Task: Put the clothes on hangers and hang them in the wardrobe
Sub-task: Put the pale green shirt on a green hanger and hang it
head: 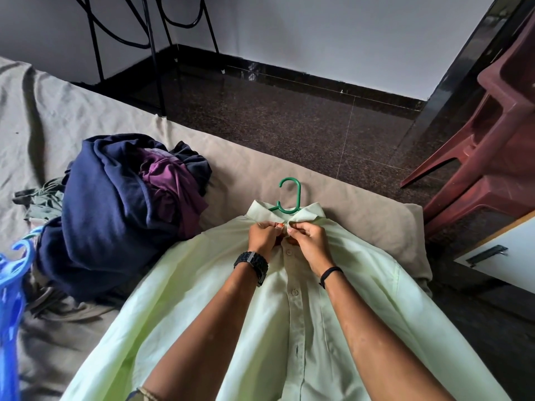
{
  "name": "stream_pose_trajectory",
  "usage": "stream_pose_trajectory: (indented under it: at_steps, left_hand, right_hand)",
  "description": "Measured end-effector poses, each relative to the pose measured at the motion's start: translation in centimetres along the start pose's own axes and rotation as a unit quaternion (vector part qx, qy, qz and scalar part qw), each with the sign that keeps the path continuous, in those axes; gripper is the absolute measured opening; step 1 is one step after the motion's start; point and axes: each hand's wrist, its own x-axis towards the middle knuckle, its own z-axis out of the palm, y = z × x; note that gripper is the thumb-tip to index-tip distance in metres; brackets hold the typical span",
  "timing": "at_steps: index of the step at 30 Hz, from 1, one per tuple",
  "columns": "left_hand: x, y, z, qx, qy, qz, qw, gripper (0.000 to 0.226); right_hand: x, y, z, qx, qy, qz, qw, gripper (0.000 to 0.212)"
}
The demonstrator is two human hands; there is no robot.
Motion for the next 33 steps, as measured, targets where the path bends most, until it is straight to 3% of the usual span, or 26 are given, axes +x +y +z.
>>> stream_pose_trajectory:
  at_steps: [15,18,24,33]
  left_hand:
    - [0.4,-1.4,0.7,0.101,0.06,0.07,0.991,0.021]
    - [0.1,-1.2,0.7,0.07,0.055,0.061,0.994,0.021]
    - [0.2,-0.8,1.1,0.024,0.055,0.022,0.998,0.028]
    - [0.0,-0.6,1.0,0.012,0.045,-0.001,0.999,0.026]
  right_hand:
    - [0.0,-1.4,1.6,-0.16,0.109,-0.011,0.981,0.013]
    - [0.2,-0.6,1.6,-0.093,0.111,0.02,0.989,0.024]
    - [-0.5,-0.2,0.5,0.087,0.035,0.081,0.992,0.025]
    - [-0.6,-0.3,1.0,0.087,0.058,0.059,0.993,0.018]
